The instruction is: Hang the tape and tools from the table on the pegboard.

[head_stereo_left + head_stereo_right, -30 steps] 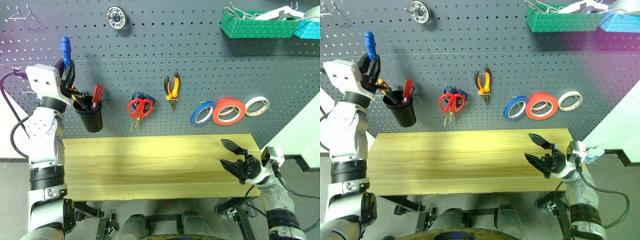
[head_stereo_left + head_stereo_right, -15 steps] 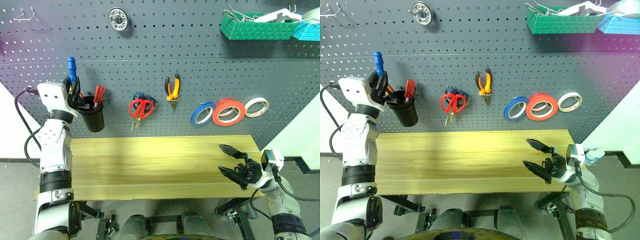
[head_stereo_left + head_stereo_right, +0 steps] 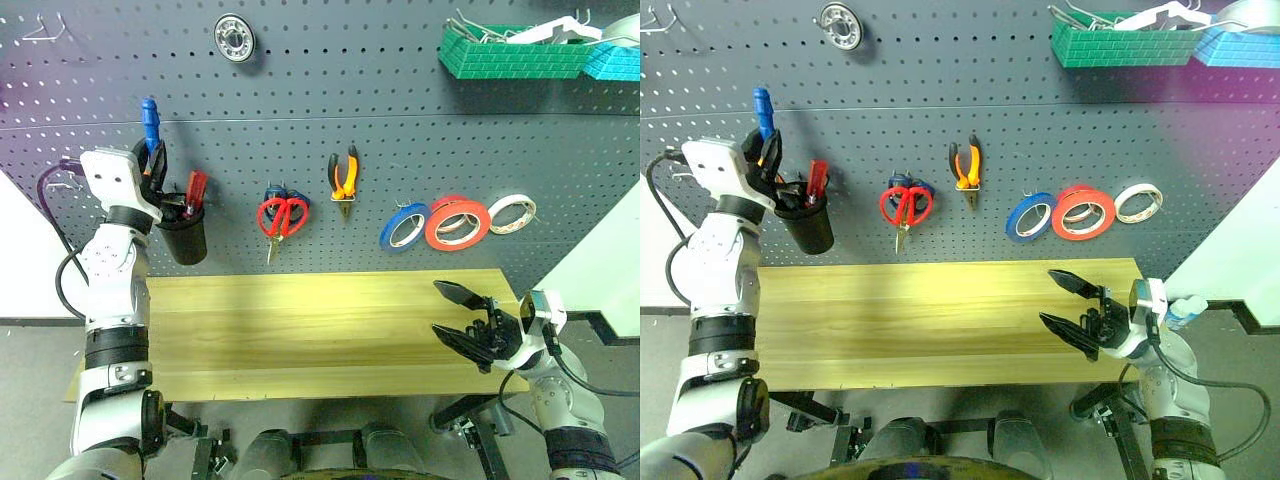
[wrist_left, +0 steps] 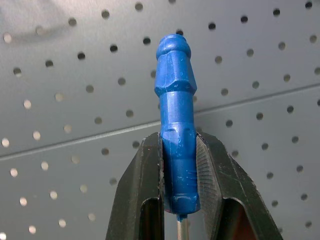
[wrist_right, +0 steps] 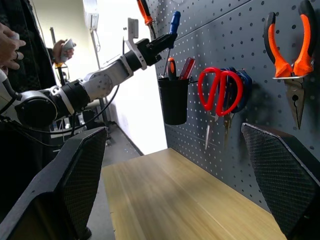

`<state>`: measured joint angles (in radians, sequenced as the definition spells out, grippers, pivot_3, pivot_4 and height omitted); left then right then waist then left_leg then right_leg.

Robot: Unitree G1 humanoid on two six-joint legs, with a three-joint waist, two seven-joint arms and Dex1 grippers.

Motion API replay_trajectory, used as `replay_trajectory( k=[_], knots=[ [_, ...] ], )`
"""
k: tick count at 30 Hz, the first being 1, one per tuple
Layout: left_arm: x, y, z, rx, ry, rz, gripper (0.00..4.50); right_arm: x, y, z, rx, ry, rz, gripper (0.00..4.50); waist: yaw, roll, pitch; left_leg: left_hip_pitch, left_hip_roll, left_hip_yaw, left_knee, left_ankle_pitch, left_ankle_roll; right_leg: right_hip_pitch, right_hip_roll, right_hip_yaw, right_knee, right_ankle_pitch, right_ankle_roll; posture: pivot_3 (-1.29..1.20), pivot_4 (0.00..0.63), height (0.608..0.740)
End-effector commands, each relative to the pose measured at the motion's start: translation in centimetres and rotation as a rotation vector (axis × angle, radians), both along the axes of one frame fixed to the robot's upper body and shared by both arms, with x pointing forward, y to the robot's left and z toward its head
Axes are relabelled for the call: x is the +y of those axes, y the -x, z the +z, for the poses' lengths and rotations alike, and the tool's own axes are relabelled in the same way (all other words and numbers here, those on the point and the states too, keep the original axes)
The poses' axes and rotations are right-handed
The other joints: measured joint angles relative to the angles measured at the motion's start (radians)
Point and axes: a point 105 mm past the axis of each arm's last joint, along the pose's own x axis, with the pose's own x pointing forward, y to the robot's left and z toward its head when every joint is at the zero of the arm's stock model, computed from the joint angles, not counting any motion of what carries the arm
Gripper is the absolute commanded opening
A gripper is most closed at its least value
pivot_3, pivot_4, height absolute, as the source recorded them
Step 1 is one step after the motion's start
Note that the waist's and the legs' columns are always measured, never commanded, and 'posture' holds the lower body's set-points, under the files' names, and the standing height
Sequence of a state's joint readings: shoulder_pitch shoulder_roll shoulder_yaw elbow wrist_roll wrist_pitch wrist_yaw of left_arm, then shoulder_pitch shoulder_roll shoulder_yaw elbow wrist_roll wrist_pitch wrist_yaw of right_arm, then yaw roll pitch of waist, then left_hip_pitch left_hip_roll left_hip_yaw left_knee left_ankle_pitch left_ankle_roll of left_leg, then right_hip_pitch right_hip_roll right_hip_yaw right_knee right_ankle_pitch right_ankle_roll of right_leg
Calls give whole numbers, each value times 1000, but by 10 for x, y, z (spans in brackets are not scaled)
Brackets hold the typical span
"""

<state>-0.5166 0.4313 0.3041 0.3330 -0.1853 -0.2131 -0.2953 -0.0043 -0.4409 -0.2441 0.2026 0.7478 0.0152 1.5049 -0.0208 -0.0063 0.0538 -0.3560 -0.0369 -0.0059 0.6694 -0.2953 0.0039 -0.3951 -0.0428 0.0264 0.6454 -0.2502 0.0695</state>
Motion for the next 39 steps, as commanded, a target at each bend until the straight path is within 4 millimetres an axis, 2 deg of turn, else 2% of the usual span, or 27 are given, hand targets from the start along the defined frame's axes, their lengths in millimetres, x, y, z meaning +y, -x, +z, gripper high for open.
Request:
replay_trajectory(
  k=[1,6,20,28,32,38,39],
  knots=[
    [0,-1,-4,-11,-6,10,515,2,-2,7,-34,28,-5,4500,0,0,0,0,0,0,0,0,0,0,0,0,0,0,0,-125,43,734],
    [4,-4,-20,26,-23,40,515,-2,-1,7,-28,67,-15,4500,0,-4,5,0,0,0,0,0,0,0,0,0,0,0,0,-130,49,734],
    [9,3,-65,121,-33,61,515,-4,-7,18,-34,92,-46,4500,-2,-1,7,0,1,0,-2,0,0,0,-1,0,-2,-1,0,-136,58,734],
    [9,9,-78,146,-36,71,515,-1,-8,44,-68,-7,-29,4500,-15,3,8,0,1,0,-2,0,0,0,-1,0,-2,-1,1,-134,57,734],
    [11,12,-88,173,-31,83,515,3,-8,48,-70,-11,-20,4500,-22,1,10,0,1,0,-3,0,0,0,-1,0,-2,-1,1,-133,57,734],
    [11,14,-93,183,-4,76,515,4,-7,48,-68,-3,-17,4500,-23,6,10,0,1,0,-4,0,0,3,-1,0,-9,-2,1,-132,58,734],
    [12,15,-93,182,2,79,865,5,-7,49,-68,-1,-15,4500,-23,6,10,0,1,0,-4,-1,0,3,-1,0,-10,-2,1,-132,58,734]
  ],
)
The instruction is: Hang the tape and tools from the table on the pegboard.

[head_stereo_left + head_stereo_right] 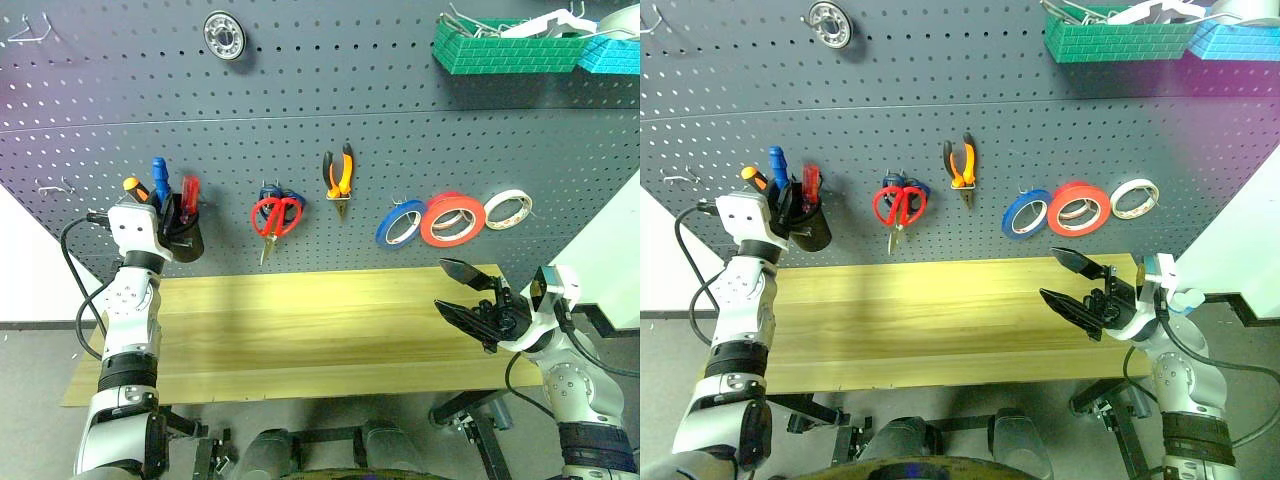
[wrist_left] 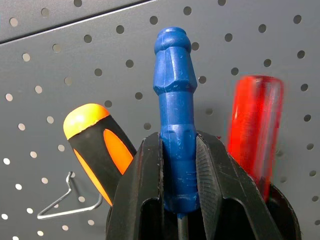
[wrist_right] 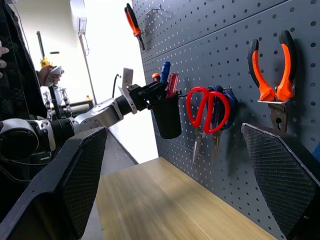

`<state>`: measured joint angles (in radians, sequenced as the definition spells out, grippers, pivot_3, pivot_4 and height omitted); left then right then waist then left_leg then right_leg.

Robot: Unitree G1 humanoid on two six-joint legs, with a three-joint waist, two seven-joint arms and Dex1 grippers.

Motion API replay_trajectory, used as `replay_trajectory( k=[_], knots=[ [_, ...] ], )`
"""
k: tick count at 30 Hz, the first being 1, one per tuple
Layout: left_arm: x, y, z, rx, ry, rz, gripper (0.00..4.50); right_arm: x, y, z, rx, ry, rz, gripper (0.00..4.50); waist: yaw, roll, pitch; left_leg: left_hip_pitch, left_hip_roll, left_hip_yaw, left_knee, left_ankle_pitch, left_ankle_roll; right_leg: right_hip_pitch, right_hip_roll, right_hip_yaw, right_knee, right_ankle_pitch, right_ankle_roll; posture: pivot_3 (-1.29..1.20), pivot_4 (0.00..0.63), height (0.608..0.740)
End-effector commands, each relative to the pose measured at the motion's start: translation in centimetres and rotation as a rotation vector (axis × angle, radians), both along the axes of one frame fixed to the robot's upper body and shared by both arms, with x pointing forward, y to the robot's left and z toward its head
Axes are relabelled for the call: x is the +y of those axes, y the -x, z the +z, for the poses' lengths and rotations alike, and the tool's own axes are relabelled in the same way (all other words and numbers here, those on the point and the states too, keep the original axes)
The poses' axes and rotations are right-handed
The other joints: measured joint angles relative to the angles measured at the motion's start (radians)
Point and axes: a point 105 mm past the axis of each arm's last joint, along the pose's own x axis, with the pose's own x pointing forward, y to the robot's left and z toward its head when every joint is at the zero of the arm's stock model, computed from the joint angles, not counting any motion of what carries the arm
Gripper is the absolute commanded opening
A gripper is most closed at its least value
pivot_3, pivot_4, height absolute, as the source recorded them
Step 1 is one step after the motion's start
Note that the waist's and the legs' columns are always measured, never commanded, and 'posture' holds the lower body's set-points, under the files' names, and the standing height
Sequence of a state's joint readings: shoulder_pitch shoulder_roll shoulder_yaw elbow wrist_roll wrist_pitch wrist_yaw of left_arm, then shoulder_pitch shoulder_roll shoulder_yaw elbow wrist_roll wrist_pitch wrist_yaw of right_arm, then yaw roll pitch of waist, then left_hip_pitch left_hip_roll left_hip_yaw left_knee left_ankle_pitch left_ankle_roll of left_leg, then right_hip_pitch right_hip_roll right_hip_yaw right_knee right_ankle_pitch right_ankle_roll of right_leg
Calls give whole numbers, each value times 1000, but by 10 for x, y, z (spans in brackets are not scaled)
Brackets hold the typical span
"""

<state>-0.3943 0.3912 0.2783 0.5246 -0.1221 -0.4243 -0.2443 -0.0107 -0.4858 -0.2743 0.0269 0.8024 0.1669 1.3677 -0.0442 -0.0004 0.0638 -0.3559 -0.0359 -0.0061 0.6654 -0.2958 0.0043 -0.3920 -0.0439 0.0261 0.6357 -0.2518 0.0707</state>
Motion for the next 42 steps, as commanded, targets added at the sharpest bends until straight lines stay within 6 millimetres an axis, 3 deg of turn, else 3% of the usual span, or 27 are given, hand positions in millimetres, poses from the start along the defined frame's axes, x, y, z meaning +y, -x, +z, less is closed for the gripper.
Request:
replay_trajectory(
  k=[1,11,20,24,27,37,42],
  knots=[
    [4,4,-19,66,29,4,1264,4,1,16,-65,4,14,4500,0,0,0,0,0,0,0,0,0,0,0,0,0,0,0,-133,56,734],
    [1,6,-6,22,32,-7,4477,10,-2,17,-62,3,19,4500,-10,1,2,0,1,0,-3,0,0,-1,0,0,-1,-4,1,-125,46,734],
    [-14,9,34,-100,19,-27,4477,14,-5,23,-69,1,24,4500,-9,-2,3,-5,1,0,-3,0,0,-3,0,-1,-4,0,1,-115,34,734],
    [-24,12,54,-160,8,-41,4477,13,-7,22,-67,0,25,4500,5,-3,3,-18,1,0,-2,0,0,-16,0,-1,-4,1,1,-109,28,734],
    [-31,15,62,-182,-6,-44,4477,11,-9,20,-65,1,26,4500,10,-3,3,-19,1,0,-2,-1,1,-16,-1,-2,-4,1,1,-109,25,734],
    [-51,21,72,-213,-64,-95,4477,7,-10,16,-66,-2,31,4500,7,-3,3,-19,1,1,-3,-3,4,-16,-2,-2,-5,1,1,-105,23,734],
    [-78,26,66,-198,-139,-226,4477,5,-11,14,-67,-7,26,4500,7,-3,3,-19,1,1,-3,-3,4,-16,-2,-2,-5,1,1,-104,18,734]
  ],
)
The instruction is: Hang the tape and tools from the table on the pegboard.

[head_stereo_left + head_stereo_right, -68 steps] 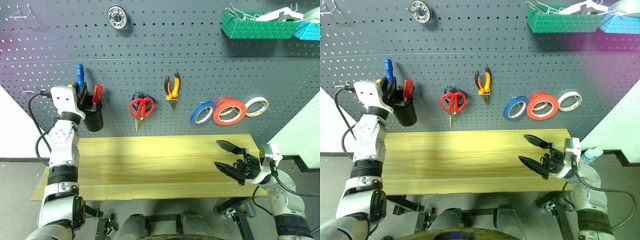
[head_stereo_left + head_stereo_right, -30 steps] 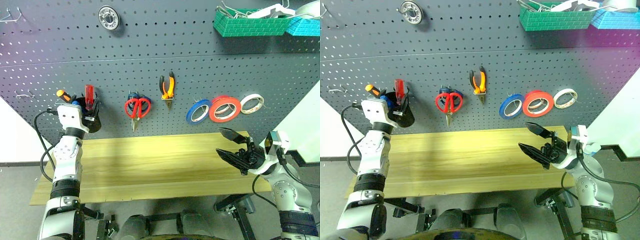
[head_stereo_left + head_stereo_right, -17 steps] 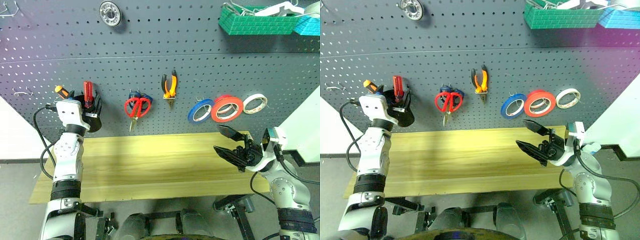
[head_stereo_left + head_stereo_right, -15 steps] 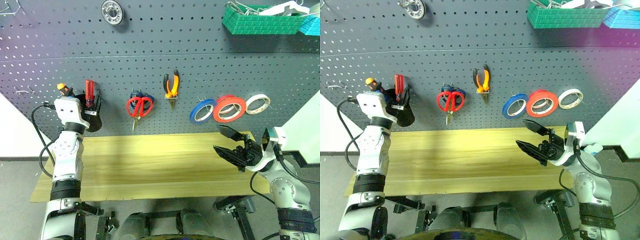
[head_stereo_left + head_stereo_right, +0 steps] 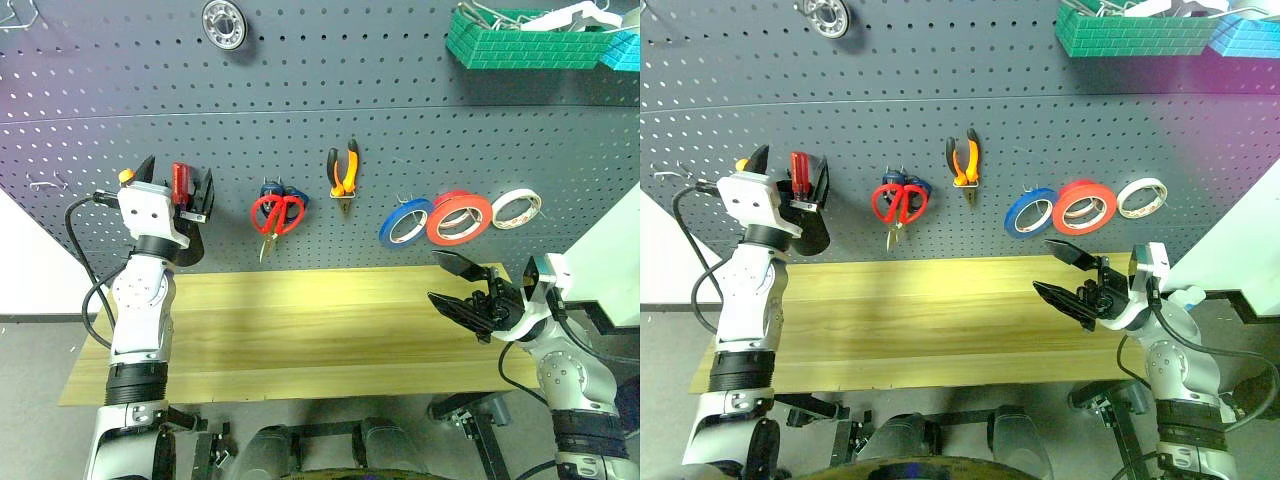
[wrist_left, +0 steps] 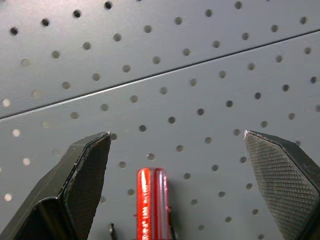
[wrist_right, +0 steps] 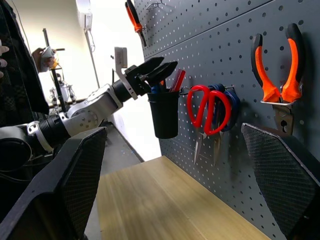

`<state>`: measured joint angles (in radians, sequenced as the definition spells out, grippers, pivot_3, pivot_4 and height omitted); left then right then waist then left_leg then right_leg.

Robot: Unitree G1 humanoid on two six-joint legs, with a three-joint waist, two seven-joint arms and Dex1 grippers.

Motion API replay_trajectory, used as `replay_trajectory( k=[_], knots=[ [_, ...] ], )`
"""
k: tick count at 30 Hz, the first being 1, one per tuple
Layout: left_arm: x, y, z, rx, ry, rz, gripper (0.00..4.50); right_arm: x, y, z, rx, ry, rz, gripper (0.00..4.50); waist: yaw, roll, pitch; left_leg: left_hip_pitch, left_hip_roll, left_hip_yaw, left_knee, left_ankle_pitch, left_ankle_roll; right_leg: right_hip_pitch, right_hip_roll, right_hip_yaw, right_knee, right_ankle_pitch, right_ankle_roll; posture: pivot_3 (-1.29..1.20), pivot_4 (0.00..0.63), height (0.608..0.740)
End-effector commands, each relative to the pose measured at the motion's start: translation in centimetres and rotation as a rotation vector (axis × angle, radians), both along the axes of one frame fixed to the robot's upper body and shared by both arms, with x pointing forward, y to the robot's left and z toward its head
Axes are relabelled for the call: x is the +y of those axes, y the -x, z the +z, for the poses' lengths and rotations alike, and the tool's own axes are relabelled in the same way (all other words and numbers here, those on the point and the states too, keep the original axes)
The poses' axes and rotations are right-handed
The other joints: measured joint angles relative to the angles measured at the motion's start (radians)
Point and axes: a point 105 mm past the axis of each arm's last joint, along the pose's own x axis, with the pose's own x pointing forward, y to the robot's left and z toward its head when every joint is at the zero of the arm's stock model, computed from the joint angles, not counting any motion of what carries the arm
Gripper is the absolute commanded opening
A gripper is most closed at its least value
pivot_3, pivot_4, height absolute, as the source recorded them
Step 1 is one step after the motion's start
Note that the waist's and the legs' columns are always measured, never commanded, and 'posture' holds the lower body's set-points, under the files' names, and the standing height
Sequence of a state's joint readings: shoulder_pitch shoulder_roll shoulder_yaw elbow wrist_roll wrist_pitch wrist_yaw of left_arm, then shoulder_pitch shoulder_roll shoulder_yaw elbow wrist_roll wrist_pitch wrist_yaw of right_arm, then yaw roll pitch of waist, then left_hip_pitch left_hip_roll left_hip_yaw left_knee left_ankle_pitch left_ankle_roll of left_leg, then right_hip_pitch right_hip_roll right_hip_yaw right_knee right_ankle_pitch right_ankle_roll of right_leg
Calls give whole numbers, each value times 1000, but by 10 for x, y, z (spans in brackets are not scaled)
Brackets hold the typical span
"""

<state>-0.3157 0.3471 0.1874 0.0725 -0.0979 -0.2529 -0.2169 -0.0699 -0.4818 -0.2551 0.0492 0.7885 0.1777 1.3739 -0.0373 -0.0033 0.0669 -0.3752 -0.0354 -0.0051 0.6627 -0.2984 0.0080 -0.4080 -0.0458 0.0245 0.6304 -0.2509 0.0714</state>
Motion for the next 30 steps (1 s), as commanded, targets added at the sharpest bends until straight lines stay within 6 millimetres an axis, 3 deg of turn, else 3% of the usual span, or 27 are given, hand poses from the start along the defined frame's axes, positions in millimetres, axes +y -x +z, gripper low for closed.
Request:
replay_trajectory(
  k=[1,6,12,17,21,30],
  knots=[
    [-26,8,8,-39,-71,-122,4477,-2,-3,8,-49,-11,-5,4500,0,0,0,0,0,0,0,0,0,0,0,0,0,0,0,-107,17,734],
    [-62,17,-9,27,-130,-315,4477,-2,-5,6,-55,-20,-8,4500,-1,3,-2,0,0,0,0,0,0,0,0,0,0,0,0,-109,2,734],
    [-76,22,-27,87,-169,-395,4477,1,-7,0,-57,-40,-7,4500,-4,5,-4,1,0,0,0,0,0,0,0,0,1,0,0,-111,0,734],
    [-85,28,-62,230,-158,-480,4477,11,-8,-9,-48,-51,-10,4500,-6,6,-5,2,0,0,0,0,0,1,0,0,1,0,0,-107,0,734],
    [-86,34,-90,328,-161,-498,4477,20,-13,-20,-13,-64,-58,4500,-5,8,-7,2,0,0,1,0,0,1,0,0,1,0,0,-101,0,734],
    [-72,44,-136,450,-67,-446,4477,30,-21,-74,192,-41,-301,4500,-4,10,-11,2,-1,0,1,0,0,1,0,0,2,0,0,-102,0,734]
  ],
)
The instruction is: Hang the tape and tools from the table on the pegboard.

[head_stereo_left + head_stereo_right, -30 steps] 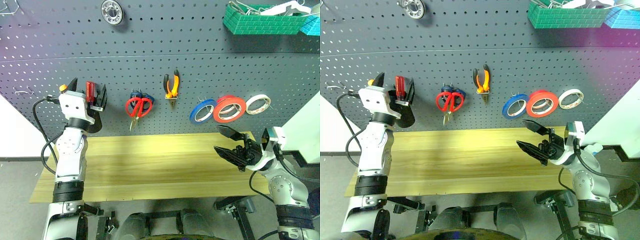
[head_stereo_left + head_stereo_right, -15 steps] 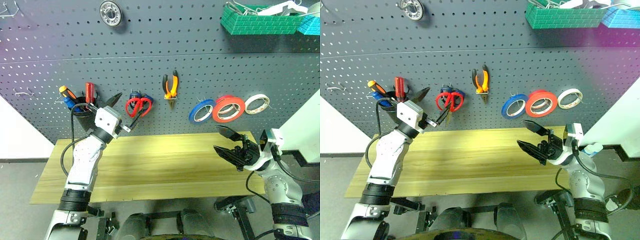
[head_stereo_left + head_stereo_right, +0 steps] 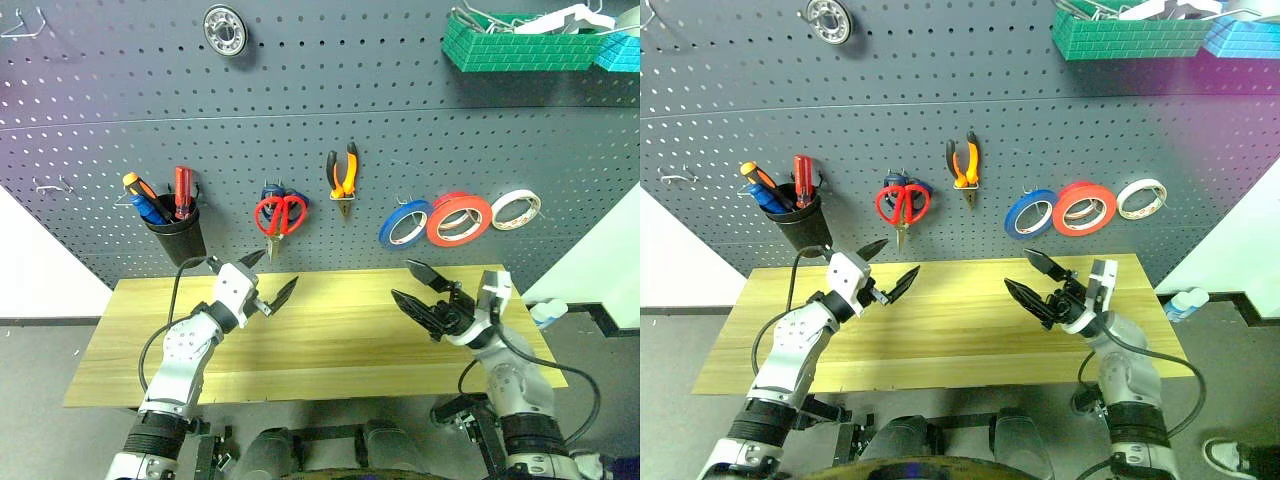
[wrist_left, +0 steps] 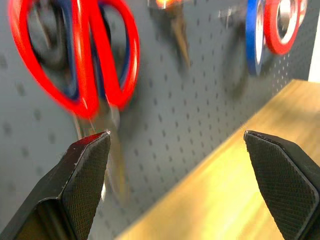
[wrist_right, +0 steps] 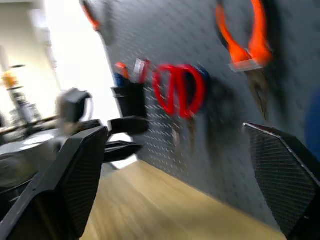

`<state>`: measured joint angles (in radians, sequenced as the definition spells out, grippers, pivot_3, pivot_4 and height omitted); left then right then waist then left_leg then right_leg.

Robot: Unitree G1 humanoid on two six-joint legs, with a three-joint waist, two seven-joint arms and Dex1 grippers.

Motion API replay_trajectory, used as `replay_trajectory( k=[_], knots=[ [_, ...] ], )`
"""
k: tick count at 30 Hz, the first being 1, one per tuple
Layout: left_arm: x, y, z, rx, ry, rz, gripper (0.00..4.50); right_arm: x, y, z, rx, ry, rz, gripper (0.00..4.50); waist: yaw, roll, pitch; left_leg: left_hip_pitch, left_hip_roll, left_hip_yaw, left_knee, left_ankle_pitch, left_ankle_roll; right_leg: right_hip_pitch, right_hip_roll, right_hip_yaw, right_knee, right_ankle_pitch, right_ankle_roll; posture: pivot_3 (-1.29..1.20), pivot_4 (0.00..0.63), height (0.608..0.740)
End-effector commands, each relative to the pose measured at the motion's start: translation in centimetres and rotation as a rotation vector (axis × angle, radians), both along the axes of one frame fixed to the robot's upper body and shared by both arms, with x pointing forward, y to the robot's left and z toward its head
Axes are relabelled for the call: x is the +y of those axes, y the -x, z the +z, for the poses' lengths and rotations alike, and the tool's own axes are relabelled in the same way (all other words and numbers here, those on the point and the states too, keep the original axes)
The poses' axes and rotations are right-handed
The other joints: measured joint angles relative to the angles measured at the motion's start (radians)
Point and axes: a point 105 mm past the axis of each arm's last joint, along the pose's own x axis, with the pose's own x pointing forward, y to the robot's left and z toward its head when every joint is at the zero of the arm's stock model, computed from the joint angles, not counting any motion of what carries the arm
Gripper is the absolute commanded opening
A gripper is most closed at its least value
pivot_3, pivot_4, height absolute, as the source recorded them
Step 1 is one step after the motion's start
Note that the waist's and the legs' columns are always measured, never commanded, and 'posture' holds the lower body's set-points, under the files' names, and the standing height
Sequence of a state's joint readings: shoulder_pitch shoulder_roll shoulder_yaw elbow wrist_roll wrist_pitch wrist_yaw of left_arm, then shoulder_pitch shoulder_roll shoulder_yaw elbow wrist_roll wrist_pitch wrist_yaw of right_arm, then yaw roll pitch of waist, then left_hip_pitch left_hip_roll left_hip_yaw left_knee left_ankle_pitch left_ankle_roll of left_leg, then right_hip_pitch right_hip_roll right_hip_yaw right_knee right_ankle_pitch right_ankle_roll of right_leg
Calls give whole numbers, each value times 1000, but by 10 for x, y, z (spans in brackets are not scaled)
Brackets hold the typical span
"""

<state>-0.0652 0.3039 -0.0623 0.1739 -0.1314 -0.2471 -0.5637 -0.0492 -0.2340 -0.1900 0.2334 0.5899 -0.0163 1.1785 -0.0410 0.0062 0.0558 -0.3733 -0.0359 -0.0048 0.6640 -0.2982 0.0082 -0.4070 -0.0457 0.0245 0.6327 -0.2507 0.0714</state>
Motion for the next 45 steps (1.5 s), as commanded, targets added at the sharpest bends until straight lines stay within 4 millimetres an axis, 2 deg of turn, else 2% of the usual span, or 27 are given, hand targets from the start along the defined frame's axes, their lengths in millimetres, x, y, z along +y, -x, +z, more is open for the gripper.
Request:
replay_trajectory(
  k=[1,4,7,10,12,16,20,25,28,29,31,34,38,41,45],
  knots=[
    [7,0,2,-28,17,31,4477,1,1,-13,74,-10,-57,4500,-1,1,-1,0,0,0,0,0,0,0,0,0,0,0,0,-104,0,734],
    [12,-1,-4,-13,34,69,4477,1,5,-22,127,-5,-102,4500,-1,1,-2,0,0,0,0,0,0,0,0,0,0,0,0,-108,0,734],
    [25,-1,-10,1,51,140,4477,-8,4,-31,167,19,-212,4500,-4,2,-6,0,0,0,0,0,0,0,0,0,0,0,0,-115,0,734],
    [41,-1,-13,13,84,232,4477,-27,-4,-33,251,-56,-359,4500,-5,3,-7,1,0,0,0,0,0,0,0,0,1,0,0,-118,0,734],
    [53,3,-17,26,91,293,4477,-41,-6,-38,232,51,-516,4500,-4,3,-9,0,0,0,0,0,0,0,0,0,1,0,0,-123,0,734],
    [66,8,-20,43,123,382,4477,-54,-2,-48,219,215,-691,4500,-2,4,-13,0,0,0,0,0,0,0,0,0,1,0,0,-121,0,734],
    [80,12,-20,49,130,478,4477,-68,3,-53,244,306,-840,4500,-3,4,-16,1,0,0,1,0,0,1,0,0,1,0,0,-120,0,734],
    [81,25,-17,46,106,511,4477,-76,7,-51,207,513,-976,4500,-6,2,-20,2,0,0,1,0,0,2,0,1,2,0,0,-120,0,734],
    [80,29,-14,42,99,515,4477,-79,9,-50,229,522,-1021,4500,-4,2,-21,2,0,0,1,0,0,2,1,1,2,-1,-1,-120,0,734],
    [80,29,-13,39,97,517,4477,-86,12,-55,290,505,-1059,4500,-4,1,-21,2,0,0,2,0,0,2,1,1,2,-1,-1,-121,0,734],
    [81,31,-13,41,95,528,4477,-79,14,-59,373,377,-983,4500,-3,0,-23,2,0,0,2,0,0,3,1,0,2,-2,-2,-113,0,734],
    [81,33,-13,48,99,539,4477,-73,17,-57,376,348,-921,4500,-4,0,-23,3,0,0,3,0,1,4,1,0,2,-2,-3,-107,0,734],
    [81,38,-18,86,107,541,4477,-87,24,-63,432,331,-999,4500,-4,-1,-23,3,0,0,3,0,1,4,1,1,1,-3,-3,-106,0,736],
    [80,42,-22,106,92,550,4477,-78,31,-64,378,465,-969,4500,-4,-1,-24,3,0,0,3,0,1,5,1,1,1,-3,-3,-94,0,736],
    [78,44,-21,97,73,545,4477,-77,36,-72,419,472,-992,4500,-3,-1,-24,3,0,0,3,0,1,4,2,1,1,-4,-3,-92,0,736]
  ],
)
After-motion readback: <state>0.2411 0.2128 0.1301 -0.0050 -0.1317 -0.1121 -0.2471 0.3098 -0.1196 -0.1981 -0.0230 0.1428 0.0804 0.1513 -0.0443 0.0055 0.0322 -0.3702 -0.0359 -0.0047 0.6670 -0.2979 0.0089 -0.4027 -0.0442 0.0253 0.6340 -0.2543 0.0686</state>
